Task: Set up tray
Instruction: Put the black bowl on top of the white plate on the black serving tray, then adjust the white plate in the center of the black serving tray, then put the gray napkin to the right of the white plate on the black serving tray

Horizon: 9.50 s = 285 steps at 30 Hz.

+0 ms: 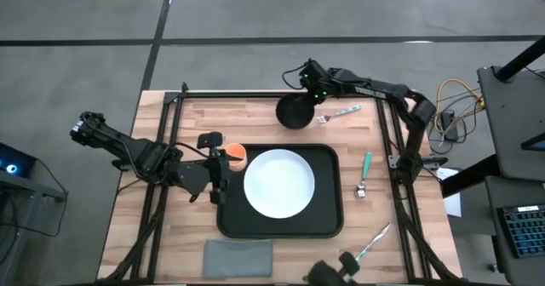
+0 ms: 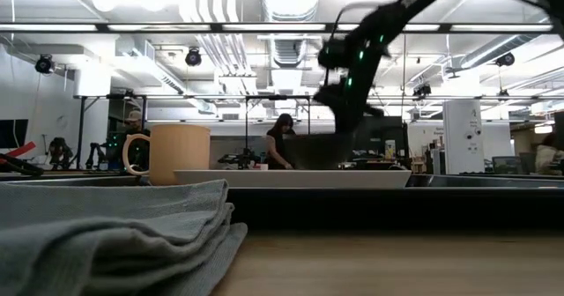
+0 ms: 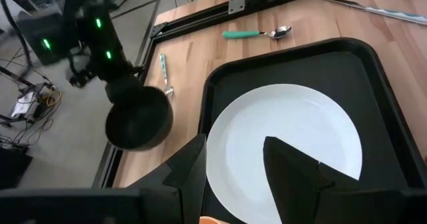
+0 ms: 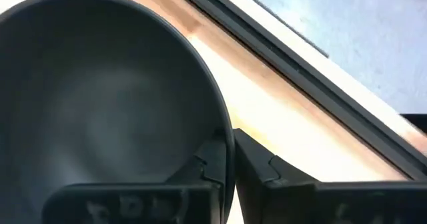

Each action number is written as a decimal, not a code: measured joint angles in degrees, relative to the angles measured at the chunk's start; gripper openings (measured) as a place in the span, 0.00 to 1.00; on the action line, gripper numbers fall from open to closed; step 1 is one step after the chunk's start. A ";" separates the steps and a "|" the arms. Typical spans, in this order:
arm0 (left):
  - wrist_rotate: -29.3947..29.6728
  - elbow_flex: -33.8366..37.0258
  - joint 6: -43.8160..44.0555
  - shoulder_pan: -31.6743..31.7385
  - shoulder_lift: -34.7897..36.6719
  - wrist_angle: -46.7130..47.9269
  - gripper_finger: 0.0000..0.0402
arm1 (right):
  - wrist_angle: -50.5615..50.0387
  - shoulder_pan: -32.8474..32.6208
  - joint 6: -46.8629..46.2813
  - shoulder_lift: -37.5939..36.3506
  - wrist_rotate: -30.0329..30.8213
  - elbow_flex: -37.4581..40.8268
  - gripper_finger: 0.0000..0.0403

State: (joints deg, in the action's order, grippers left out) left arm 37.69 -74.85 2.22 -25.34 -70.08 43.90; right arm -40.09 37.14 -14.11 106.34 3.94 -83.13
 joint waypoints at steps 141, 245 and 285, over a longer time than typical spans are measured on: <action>-11.84 18.50 111.27 -24.17 -3.00 0.42 0.18 | -7.70 -63.37 -29.92 -18.14 37.08 21.05 0.53; -22.77 -0.47 143.96 -36.96 -37.55 6.87 0.45 | -7.95 -63.53 -14.40 -19.27 35.92 26.95 0.69; -18.83 0.86 137.30 -35.33 -42.27 -3.88 0.00 | -7.51 -63.53 -13.31 -19.27 33.56 26.88 0.64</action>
State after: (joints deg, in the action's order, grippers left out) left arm 18.86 -73.99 139.52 -60.68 -112.35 40.02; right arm -47.60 -26.39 -27.42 87.07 37.50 -56.25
